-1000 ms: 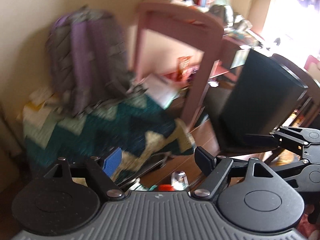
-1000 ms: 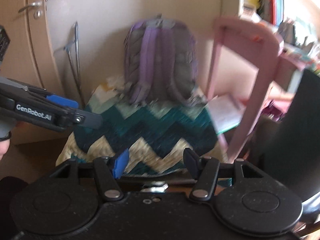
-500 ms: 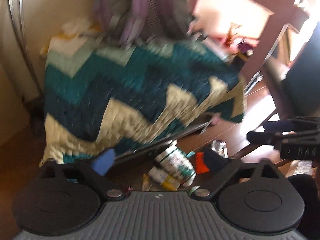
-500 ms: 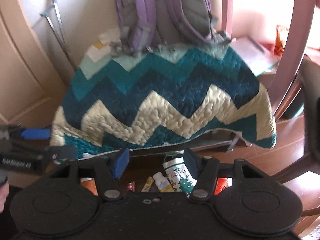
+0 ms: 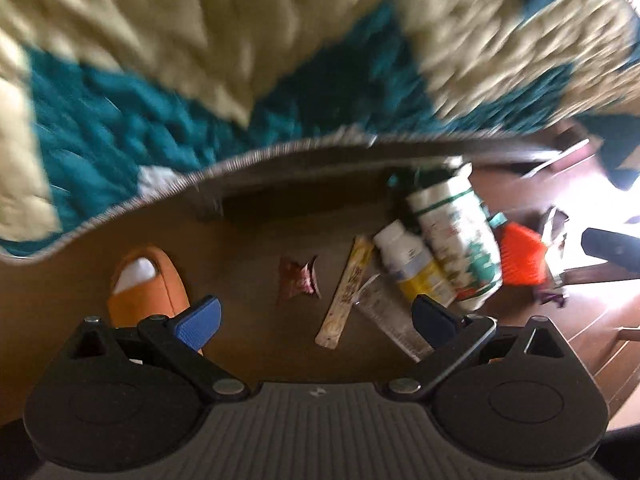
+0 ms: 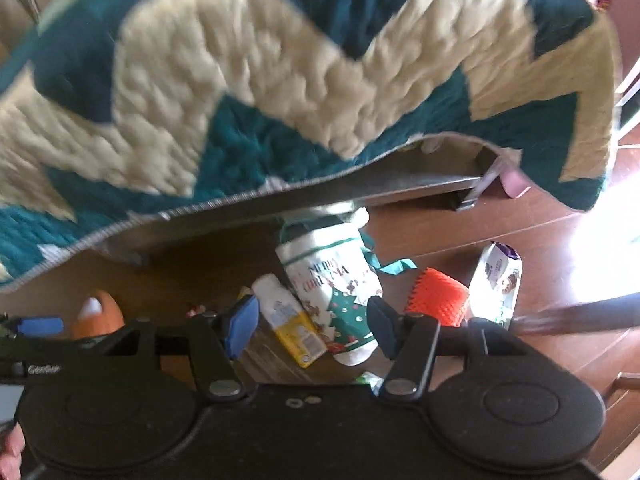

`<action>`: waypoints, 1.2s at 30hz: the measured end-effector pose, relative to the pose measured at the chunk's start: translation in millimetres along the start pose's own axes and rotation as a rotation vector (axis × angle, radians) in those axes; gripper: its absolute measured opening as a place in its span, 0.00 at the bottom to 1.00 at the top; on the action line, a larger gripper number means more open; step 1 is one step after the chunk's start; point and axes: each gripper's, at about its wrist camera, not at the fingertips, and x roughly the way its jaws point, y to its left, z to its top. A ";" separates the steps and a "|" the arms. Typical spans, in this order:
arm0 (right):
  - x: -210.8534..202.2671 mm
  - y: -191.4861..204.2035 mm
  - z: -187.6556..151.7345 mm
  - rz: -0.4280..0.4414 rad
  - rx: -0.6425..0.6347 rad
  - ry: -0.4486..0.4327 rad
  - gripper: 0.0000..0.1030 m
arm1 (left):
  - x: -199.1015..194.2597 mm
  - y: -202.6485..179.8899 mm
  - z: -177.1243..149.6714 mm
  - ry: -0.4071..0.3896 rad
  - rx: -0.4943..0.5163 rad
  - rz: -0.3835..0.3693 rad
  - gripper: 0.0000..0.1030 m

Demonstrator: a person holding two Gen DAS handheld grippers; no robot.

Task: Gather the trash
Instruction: 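Move both tools back down toward the trash under the bench, then grasp the brown snack wrapper with the left gripper while the right grasps the tote bag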

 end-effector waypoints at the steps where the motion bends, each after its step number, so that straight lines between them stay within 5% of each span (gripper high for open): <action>1: 9.4 0.1 2.6 0.004 -0.009 0.013 0.58 | 13.1 1.4 1.0 0.017 -0.001 0.012 0.99; 8: 90.4 -5.6 15.9 0.019 -0.039 0.086 0.58 | 90.9 27.0 8.1 0.130 -0.141 -0.012 0.99; 23: 202.8 2.6 16.6 -0.039 -0.090 0.102 0.58 | 198.6 36.8 10.3 0.231 -0.161 -0.007 0.98; 29: 215.7 8.5 15.8 -0.032 -0.095 0.123 0.58 | 214.7 38.1 10.0 0.247 -0.157 -0.060 0.81; 33: 212.4 12.0 16.7 0.009 -0.093 0.113 0.58 | 221.3 44.7 10.5 0.264 -0.192 -0.082 0.54; 36: 211.2 22.8 18.8 -0.012 -0.117 0.118 0.58 | 223.9 48.4 10.5 0.257 -0.192 -0.079 0.53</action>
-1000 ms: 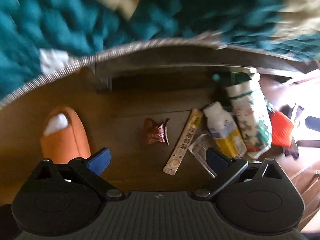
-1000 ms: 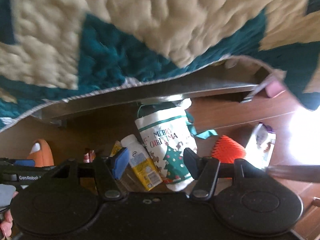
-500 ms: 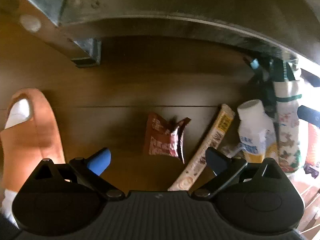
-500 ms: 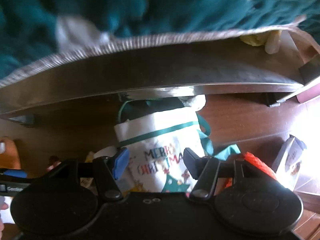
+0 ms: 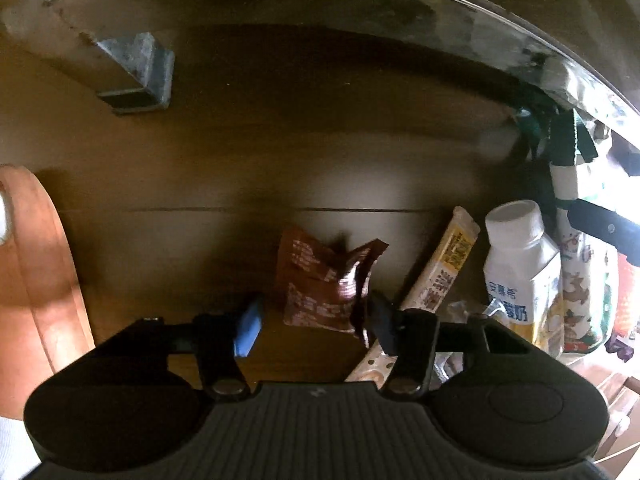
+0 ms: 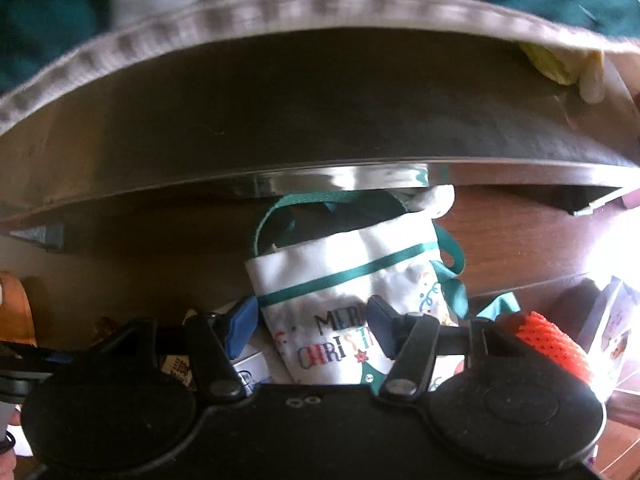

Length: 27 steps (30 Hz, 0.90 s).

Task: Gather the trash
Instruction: 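Grasp the brown snack wrapper with the left gripper while the right grasps the tote bag, then carry the wrapper and Christmas tote bag to the wastebasket with both tools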

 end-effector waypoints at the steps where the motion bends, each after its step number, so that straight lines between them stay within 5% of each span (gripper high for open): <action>1: 1.4 4.8 0.2 -0.028 -0.024 0.000 0.58 | 0.5 -0.4 0.3 -0.002 -0.001 0.000 0.52; 4: 7.2 12.7 -1.7 -0.104 -0.066 -0.009 0.58 | 2.3 -4.3 -0.8 -0.006 0.009 0.013 0.43; 9: 10.6 11.8 -4.4 -0.113 -0.047 -0.005 0.53 | -1.7 -4.2 -2.4 -0.016 0.028 0.002 0.37; 15: -0.9 12.1 -2.7 -0.113 -0.076 0.008 0.07 | -6.1 -3.2 -3.3 -0.012 0.044 -0.005 0.30; 22: -44.1 0.5 2.9 -0.162 -0.040 0.014 0.03 | -19.3 -8.2 0.3 -0.006 0.049 -0.028 0.29; 27: -94.4 -30.6 5.1 -0.146 0.155 -0.007 0.02 | -49.5 -19.3 -6.1 -0.017 0.052 -0.044 0.29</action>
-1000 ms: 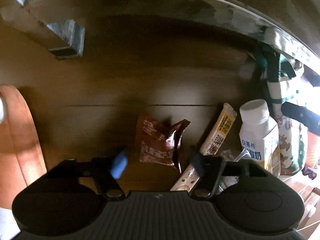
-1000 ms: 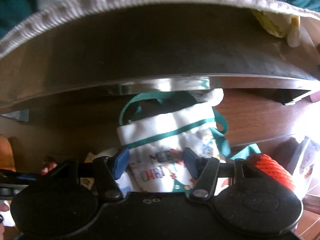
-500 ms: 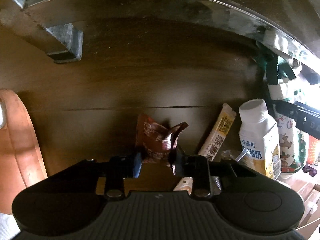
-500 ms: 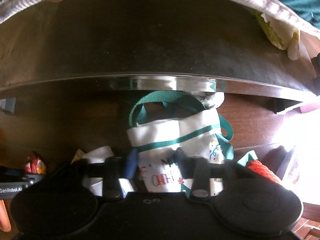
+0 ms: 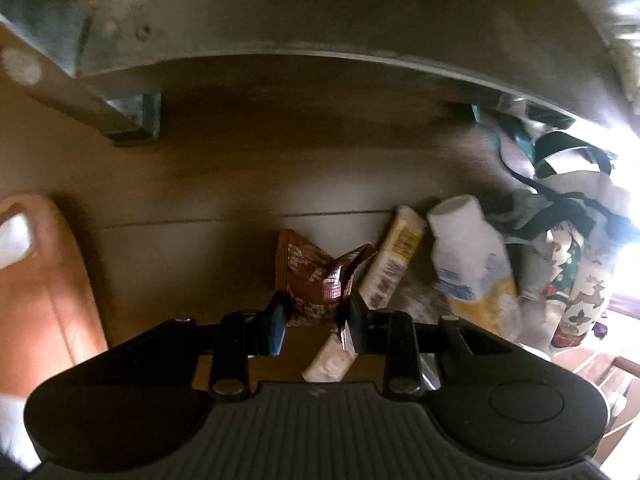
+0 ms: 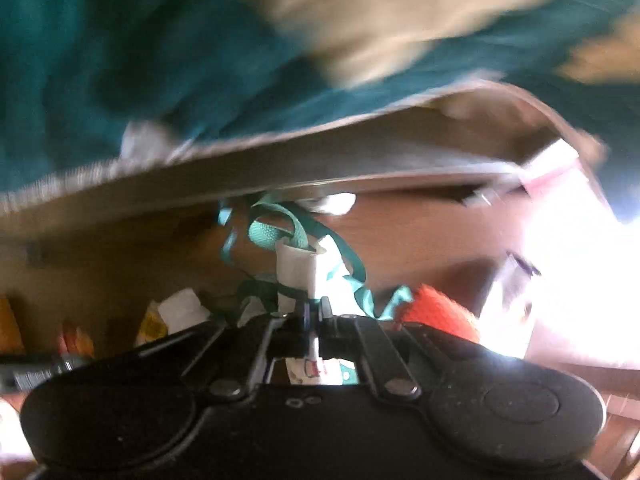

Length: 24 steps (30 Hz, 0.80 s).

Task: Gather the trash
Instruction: 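Carry the wrapper and Christmas tote bag to the wastebasket with both tools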

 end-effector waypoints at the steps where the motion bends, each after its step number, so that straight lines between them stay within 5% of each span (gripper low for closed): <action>1: -12.4 -5.7 -3.3 0.007 0.047 -0.005 0.02 | -8.4 -2.3 -3.4 -0.001 -0.006 -0.012 0.29; 10: -126.1 -23.9 -23.0 0.041 0.125 -0.113 0.02 | -100.7 -49.8 -40.1 -0.079 0.108 -0.052 0.29; 24: -327.5 -87.7 -89.4 0.183 0.139 -0.428 0.02 | -300.5 -112.6 -110.5 -0.361 0.240 -0.085 0.30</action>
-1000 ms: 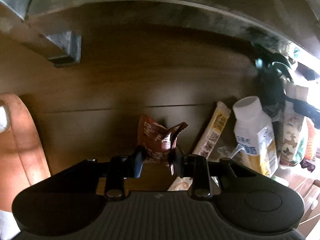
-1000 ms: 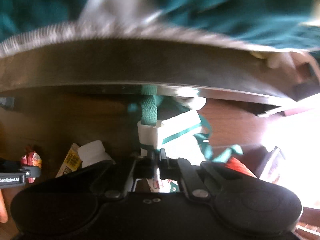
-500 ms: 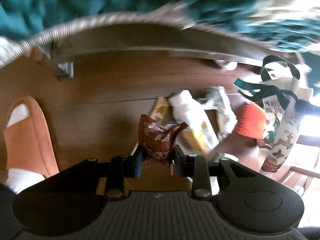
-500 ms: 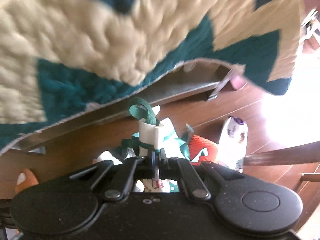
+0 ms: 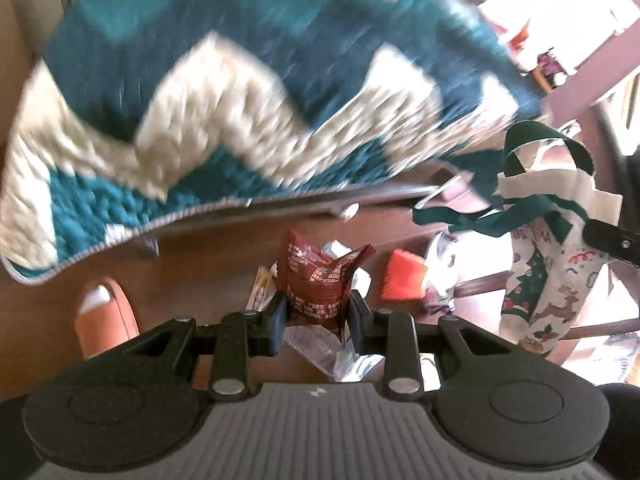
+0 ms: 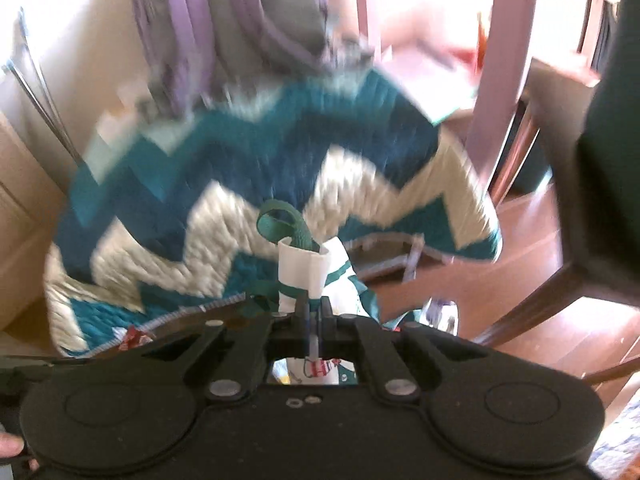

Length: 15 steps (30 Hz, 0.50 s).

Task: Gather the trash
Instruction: 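Carry the wrapper and Christmas tote bag to the wastebasket with both tools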

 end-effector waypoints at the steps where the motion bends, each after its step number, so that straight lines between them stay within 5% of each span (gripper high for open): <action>1: -15.7 -1.4 3.2 0.011 -0.001 -0.025 0.02 | -14.8 -9.1 2.1 -0.021 0.011 -0.012 0.30; 15: -215.7 -42.6 60.3 -0.010 -0.106 -0.425 0.02 | -178.6 -171.1 42.6 -0.341 0.319 -0.106 0.30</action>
